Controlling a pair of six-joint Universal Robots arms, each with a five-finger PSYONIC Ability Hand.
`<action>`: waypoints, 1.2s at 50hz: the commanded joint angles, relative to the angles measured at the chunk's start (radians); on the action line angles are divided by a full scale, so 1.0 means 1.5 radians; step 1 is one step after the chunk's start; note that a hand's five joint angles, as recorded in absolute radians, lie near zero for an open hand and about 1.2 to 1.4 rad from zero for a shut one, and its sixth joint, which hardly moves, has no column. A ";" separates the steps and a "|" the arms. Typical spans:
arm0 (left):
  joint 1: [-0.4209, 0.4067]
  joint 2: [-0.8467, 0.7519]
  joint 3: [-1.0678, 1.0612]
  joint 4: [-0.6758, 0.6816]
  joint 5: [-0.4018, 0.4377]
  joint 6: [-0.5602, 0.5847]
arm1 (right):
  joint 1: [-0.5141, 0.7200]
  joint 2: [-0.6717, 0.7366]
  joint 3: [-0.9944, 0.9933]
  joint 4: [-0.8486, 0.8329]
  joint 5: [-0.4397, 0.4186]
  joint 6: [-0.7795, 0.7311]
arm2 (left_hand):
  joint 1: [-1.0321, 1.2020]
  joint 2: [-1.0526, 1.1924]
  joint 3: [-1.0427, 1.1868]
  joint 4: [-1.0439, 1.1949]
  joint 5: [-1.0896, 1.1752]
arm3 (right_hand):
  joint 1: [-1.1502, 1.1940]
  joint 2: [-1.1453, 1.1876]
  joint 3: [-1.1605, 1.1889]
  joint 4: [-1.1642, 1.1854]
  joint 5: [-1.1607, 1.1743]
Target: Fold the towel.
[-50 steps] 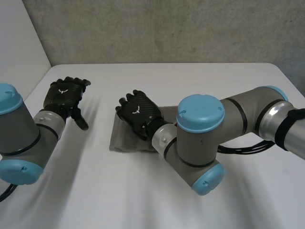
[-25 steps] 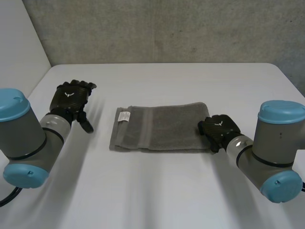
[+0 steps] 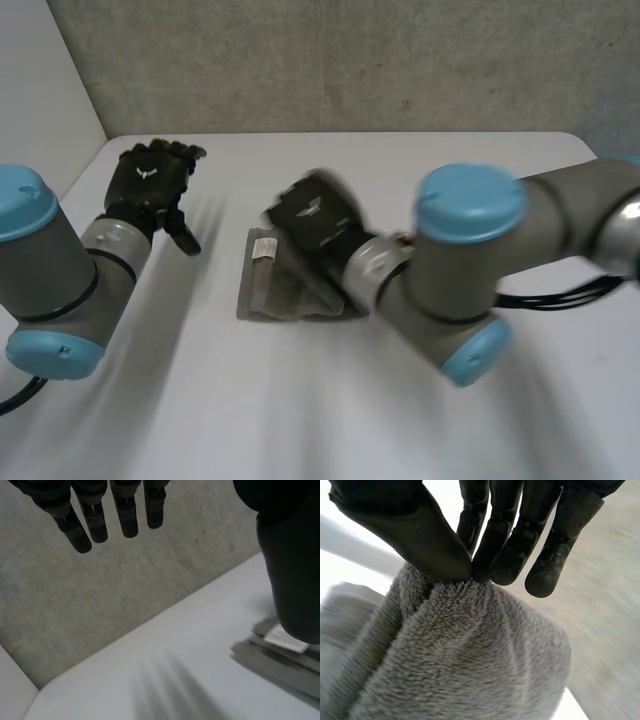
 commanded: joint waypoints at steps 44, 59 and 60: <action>-0.120 -0.063 0.137 -0.118 -0.003 -0.059 | -0.071 -0.020 -0.082 0.129 0.137 0.225 | -0.055 -0.057 -0.042 -0.059 -0.144 | -0.740 -0.774 -0.769 -0.778 -0.776; -0.099 0.147 0.235 -0.304 -0.080 -0.169 | -0.192 -0.284 0.054 0.133 0.284 0.259 | -0.055 -0.057 -0.042 -0.059 -0.144 | -0.740 -0.774 -0.769 -0.778 -0.776; -0.099 0.147 0.235 -0.305 -0.080 -0.169 | -0.192 -0.284 0.054 0.133 0.284 0.259 | -0.055 -0.057 -0.042 -0.059 -0.144 | -0.740 -0.774 -0.769 -0.778 -0.776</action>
